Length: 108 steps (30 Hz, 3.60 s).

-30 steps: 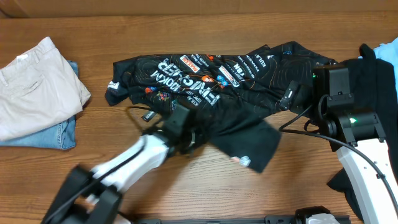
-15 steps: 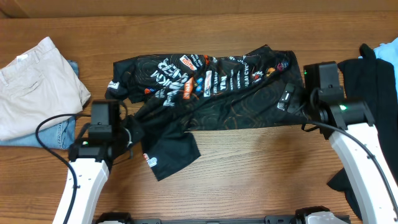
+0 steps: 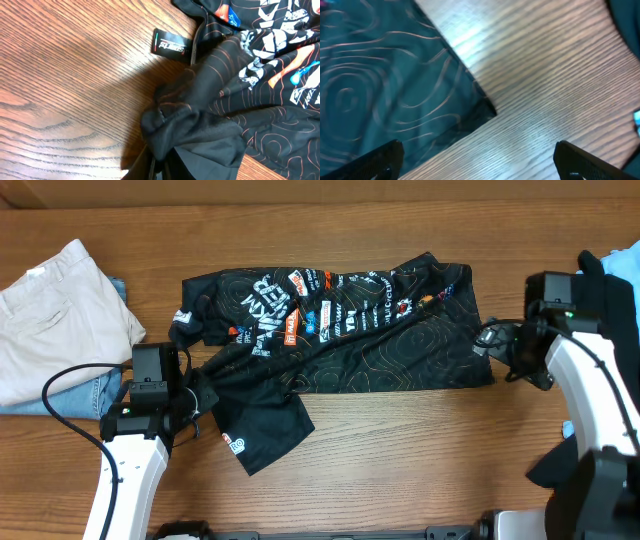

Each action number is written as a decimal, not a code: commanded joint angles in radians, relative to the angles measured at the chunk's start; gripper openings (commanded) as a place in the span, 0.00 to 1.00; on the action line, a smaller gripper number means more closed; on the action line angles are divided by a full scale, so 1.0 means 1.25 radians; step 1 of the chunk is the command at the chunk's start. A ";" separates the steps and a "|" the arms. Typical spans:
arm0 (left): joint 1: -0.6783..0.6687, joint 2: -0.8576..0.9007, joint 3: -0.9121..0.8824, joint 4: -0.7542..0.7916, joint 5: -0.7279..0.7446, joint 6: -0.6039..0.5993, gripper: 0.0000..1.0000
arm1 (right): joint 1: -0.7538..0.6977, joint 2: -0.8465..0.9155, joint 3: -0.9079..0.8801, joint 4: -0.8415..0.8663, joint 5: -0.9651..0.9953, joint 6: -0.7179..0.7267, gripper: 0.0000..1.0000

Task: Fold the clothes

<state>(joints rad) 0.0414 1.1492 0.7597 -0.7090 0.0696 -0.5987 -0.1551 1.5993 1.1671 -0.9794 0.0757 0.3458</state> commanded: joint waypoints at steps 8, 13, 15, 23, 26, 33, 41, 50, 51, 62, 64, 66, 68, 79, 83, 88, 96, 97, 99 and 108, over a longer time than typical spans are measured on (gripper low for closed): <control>0.005 -0.004 0.002 0.002 -0.023 0.016 0.09 | -0.060 0.129 -0.044 0.050 -0.131 -0.035 0.91; 0.005 -0.004 0.002 0.002 -0.022 0.016 0.09 | -0.060 0.172 -0.044 0.061 -0.136 -0.034 0.83; 0.005 -0.004 0.002 0.002 -0.022 0.016 0.09 | -0.060 0.177 -0.044 0.063 -0.139 -0.034 0.78; 0.005 -0.004 0.002 0.001 -0.020 0.015 0.09 | -0.060 0.184 -0.045 0.082 -0.140 -0.034 0.61; 0.005 -0.004 0.002 0.001 -0.020 0.015 0.10 | -0.060 0.187 -0.045 0.082 -0.141 -0.031 0.61; 0.005 -0.004 0.002 0.000 -0.016 0.015 0.22 | -0.060 0.208 -0.064 0.117 -0.144 -0.028 0.62; 0.005 -0.004 0.002 -0.001 -0.013 0.015 0.15 | -0.060 0.208 -0.100 0.167 -0.152 -0.028 0.35; 0.005 -0.004 0.002 -0.060 -0.014 0.015 0.36 | -0.060 0.208 -0.100 0.167 -0.152 -0.028 0.28; 0.005 -0.004 0.002 -0.067 -0.014 0.016 0.37 | -0.060 0.208 -0.100 0.167 -0.152 -0.028 0.25; 0.004 -0.004 0.002 -0.089 -0.044 0.016 0.64 | -0.060 0.208 -0.100 0.173 -0.154 0.001 0.04; 0.004 -0.001 0.002 -0.095 -0.073 0.016 0.65 | -0.060 0.208 -0.100 0.173 -0.154 -0.002 0.04; 0.004 0.010 0.002 -0.093 -0.099 0.016 0.67 | -0.060 0.208 -0.100 0.172 -0.152 -0.004 0.04; 0.004 0.037 0.002 -0.081 -0.113 0.022 0.67 | -0.060 0.208 -0.100 0.173 -0.152 -0.020 0.04; 0.004 0.187 0.002 -0.020 -0.111 0.018 0.71 | -0.060 0.208 -0.100 0.179 -0.152 -0.032 0.04; 0.004 0.189 0.002 -0.022 -0.111 0.019 0.73 | -0.060 0.208 -0.100 0.179 -0.152 -0.032 0.04; 0.004 0.189 0.002 -0.022 -0.111 0.019 0.74 | -0.060 0.208 -0.100 0.182 -0.152 -0.032 0.04; 0.004 0.189 0.002 -0.006 -0.102 0.030 0.65 | -0.060 0.208 -0.100 0.182 -0.152 -0.032 0.04; 0.004 0.189 0.002 0.006 -0.088 0.049 0.61 | -0.060 0.208 -0.100 0.182 -0.152 -0.032 0.04; 0.004 0.189 0.002 0.028 -0.069 0.077 0.61 | -0.060 0.208 -0.100 0.181 -0.152 -0.032 0.04; 0.004 0.196 0.001 0.098 -0.064 0.103 0.63 | -0.060 0.208 -0.100 0.170 -0.152 -0.031 0.04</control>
<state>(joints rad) 0.0414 1.3823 0.7597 -0.6109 -0.0189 -0.5114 -0.2340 1.8336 1.0676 -0.7677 -0.1085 0.3130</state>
